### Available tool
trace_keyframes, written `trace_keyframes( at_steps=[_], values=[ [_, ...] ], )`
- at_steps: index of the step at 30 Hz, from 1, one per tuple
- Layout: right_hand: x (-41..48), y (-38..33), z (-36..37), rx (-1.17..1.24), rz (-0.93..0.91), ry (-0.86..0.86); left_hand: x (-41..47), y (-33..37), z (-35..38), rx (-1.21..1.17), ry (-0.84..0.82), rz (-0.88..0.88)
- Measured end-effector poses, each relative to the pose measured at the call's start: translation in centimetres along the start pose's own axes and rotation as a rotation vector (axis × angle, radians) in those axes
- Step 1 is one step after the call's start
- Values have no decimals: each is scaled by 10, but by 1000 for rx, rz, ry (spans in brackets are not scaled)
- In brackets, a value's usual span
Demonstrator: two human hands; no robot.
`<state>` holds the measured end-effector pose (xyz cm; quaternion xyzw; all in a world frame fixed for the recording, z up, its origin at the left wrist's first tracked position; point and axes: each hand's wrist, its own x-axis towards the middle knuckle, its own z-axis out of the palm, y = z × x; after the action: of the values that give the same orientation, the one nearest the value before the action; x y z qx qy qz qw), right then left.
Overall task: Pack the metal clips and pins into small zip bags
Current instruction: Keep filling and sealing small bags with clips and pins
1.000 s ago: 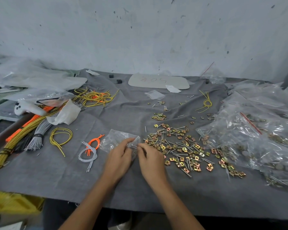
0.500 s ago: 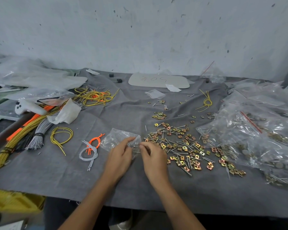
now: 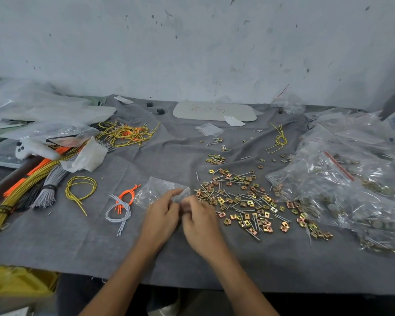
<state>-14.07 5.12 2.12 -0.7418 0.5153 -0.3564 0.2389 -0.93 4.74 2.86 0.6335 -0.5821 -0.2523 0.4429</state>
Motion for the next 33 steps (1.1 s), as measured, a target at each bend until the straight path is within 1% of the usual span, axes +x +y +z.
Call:
trace_keyframes(
  at_steps=[2, 4, 5, 8, 10, 12, 15, 17, 19, 21, 24, 28, 30, 31, 33],
  values=[
    [0, -3, 1, 40, -58, -8, 1, -2, 0, 10, 29, 1],
    [1, -2, -3, 102, -37, 54, 1, -4, 0, 8, 30, 6],
    [3, 2, -8, 89, -37, 103, 1, -4, 0, 10, 24, 11],
    [18, 25, -32, -97, -40, 209, 3, -6, 1, 11, 38, 20],
    [34, 44, -54, -195, 51, 212, 4, -7, 2, 16, 42, 19],
    [51, 59, -71, -294, 174, 186, 4, -7, 3, 16, 40, 17],
    [72, 66, -76, -488, 277, 29, 4, -7, 3, 8, 38, 13],
    [82, 64, -72, -618, 280, -18, 5, -7, 2, -2, 32, 4],
    [91, 62, -68, -728, 254, 12, 5, -8, 3, -21, 23, 1],
    [97, 60, -67, -789, 277, 16, 5, -8, 3, -32, 20, -3],
    [106, 51, -69, -812, 294, -45, 6, -10, 4, -37, 24, 4],
    [110, 47, -73, -749, 380, -191, 5, -11, 5, -34, 20, 9],
    [107, 48, -74, -763, 378, -230, 5, -10, 4, -13, 26, 12],
    [104, 48, -75, -771, 367, -219, 5, -10, 4, -3, 27, 8],
    [97, 45, -81, -718, 346, -115, 6, -11, 4, 4, 20, -3]
  ],
)
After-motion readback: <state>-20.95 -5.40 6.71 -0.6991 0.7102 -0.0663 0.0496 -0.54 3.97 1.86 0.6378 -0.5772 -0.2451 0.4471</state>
